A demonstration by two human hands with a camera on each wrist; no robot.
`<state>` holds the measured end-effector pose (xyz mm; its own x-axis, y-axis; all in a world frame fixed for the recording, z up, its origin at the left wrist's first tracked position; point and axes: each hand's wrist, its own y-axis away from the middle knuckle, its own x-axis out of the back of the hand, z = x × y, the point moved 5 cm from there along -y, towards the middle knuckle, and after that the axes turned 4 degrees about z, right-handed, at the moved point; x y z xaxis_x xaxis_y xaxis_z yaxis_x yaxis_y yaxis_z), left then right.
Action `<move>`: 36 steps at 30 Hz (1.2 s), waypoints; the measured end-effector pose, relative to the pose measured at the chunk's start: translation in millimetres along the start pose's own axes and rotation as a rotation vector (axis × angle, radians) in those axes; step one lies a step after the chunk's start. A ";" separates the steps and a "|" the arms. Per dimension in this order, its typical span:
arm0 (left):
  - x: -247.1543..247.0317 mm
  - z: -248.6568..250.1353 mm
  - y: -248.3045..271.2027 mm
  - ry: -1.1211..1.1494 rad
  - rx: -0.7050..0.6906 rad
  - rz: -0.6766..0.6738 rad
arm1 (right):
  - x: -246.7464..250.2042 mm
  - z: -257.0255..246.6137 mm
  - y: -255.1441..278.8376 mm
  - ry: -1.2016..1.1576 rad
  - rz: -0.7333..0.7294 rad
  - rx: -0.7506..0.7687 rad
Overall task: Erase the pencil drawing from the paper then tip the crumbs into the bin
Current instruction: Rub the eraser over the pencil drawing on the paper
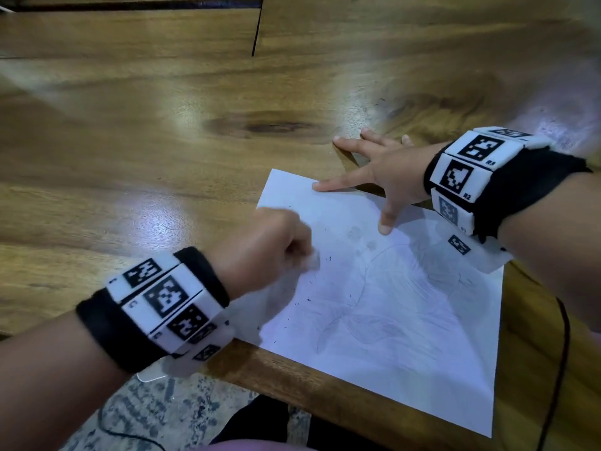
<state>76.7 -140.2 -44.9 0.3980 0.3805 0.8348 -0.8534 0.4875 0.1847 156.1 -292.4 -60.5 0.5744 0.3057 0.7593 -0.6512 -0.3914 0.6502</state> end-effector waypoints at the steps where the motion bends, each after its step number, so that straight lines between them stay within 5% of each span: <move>1: 5.1 0.2 -5.2 -0.018 0.015 0.089 | -0.5 -0.3 -0.5 -0.002 -0.001 -0.001; 4: 3.8 -2.0 -2.4 -0.030 -0.027 0.123 | -0.4 -0.1 -0.9 -0.006 -0.009 -0.001; 9: -10.4 -8.3 23.4 0.041 -0.026 -0.175 | 0.7 0.9 0.5 -0.005 -0.011 -0.003; 14: 2.7 5.1 -14.6 0.009 -0.018 0.067 | 0.0 -0.5 0.1 -0.019 -0.011 -0.012; 17: -5.5 6.0 -8.0 0.016 -0.067 0.039 | 0.3 -0.2 1.2 -0.026 -0.012 -0.003; 21: -17.7 3.7 19.4 0.056 -0.116 -0.184 | 1.1 0.7 2.3 -0.024 -0.010 0.005; 28: -0.6 15.1 -32.3 0.006 -0.051 0.050 | 0.0 1.1 -0.1 -0.040 0.003 0.020; 30: -7.4 16.4 -19.8 0.042 -0.096 0.005 | -0.5 1.8 -1.1 -0.039 0.012 0.026; 34: -23.7 15.2 12.6 0.047 -0.128 -0.318 | -1.0 2.2 -0.8 -0.033 0.020 0.028; 36: -16.2 16.1 2.6 0.044 -0.086 -0.291 | -0.6 2.3 -1.1 -0.035 0.025 0.032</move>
<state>62.7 -157.8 -49.6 0.6371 0.2483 0.7297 -0.6708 0.6448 0.3663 157.5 -294.2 -61.8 0.5759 0.2650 0.7734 -0.6494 -0.4263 0.6297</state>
